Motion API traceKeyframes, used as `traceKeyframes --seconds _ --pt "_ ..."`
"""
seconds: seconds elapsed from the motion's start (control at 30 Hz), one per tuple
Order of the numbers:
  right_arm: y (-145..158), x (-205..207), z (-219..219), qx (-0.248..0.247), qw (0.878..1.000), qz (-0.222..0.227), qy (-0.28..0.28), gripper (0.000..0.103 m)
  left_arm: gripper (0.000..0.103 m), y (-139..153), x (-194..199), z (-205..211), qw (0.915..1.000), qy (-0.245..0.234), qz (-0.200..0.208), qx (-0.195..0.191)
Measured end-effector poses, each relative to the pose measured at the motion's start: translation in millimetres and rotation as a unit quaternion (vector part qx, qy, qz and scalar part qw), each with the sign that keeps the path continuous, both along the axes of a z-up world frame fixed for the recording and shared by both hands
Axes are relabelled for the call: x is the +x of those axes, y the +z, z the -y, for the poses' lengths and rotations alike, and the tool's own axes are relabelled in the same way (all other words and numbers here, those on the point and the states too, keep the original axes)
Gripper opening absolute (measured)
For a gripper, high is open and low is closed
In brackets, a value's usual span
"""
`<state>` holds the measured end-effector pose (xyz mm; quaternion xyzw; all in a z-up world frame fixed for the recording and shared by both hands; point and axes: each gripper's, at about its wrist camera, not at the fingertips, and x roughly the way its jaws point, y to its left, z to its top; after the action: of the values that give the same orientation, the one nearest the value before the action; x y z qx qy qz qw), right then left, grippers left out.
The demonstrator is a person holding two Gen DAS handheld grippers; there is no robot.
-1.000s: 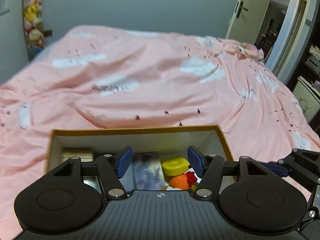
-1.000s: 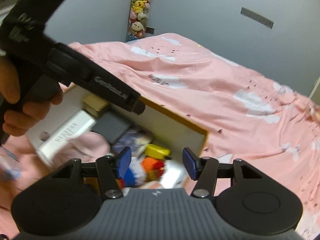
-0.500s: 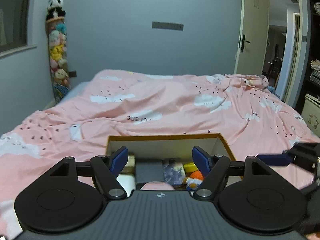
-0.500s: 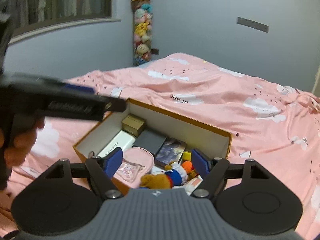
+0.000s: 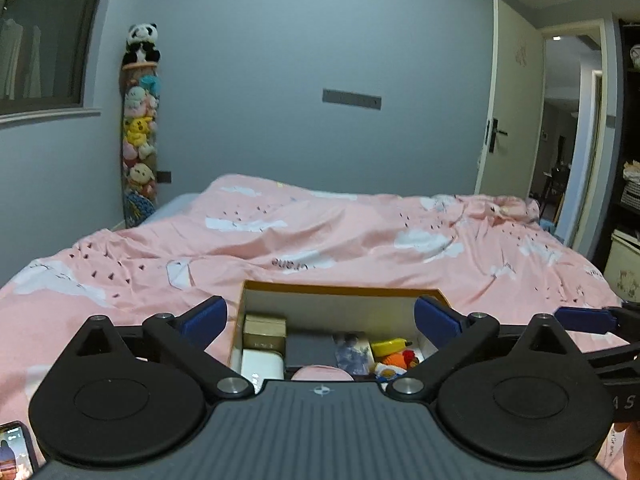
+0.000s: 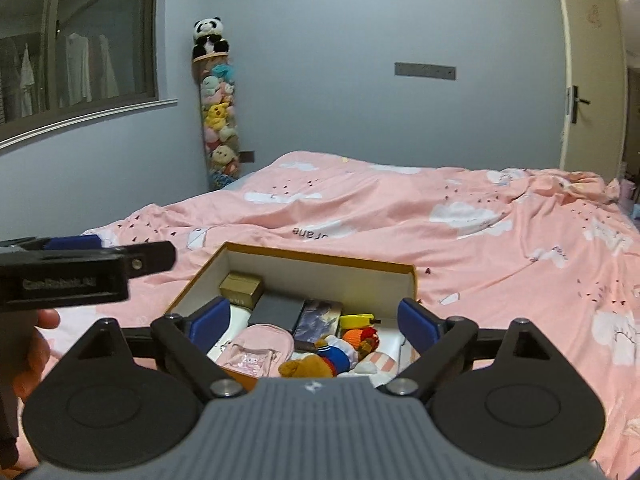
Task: Organize objects
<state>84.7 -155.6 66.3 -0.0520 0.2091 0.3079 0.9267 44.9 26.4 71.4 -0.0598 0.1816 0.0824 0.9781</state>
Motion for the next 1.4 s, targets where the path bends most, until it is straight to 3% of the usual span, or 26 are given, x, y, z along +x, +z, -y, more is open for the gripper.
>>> traceKeyframes --seconds 0.23,0.6,0.8,1.4 --pt "-17.8 -4.7 -4.4 0.005 1.000 -0.007 -0.023 0.099 0.103 -14.1 -7.5 -6.9 0.9997 0.018 -0.013 -0.008" --pt "-45.2 -3.7 -14.7 -0.025 0.999 -0.023 -0.027 0.102 0.103 -60.9 -3.7 -14.9 0.9948 0.048 -0.080 -0.041" --pt "-59.4 3.6 -16.0 -0.029 0.998 -0.046 -0.034 0.102 0.103 -71.8 1.7 -6.1 0.9935 0.055 -0.099 -0.004" --pt "-73.1 12.2 -16.6 -0.039 0.997 -0.051 -0.040 0.102 0.103 -93.1 17.3 -3.7 0.9852 0.053 -0.162 -0.017"
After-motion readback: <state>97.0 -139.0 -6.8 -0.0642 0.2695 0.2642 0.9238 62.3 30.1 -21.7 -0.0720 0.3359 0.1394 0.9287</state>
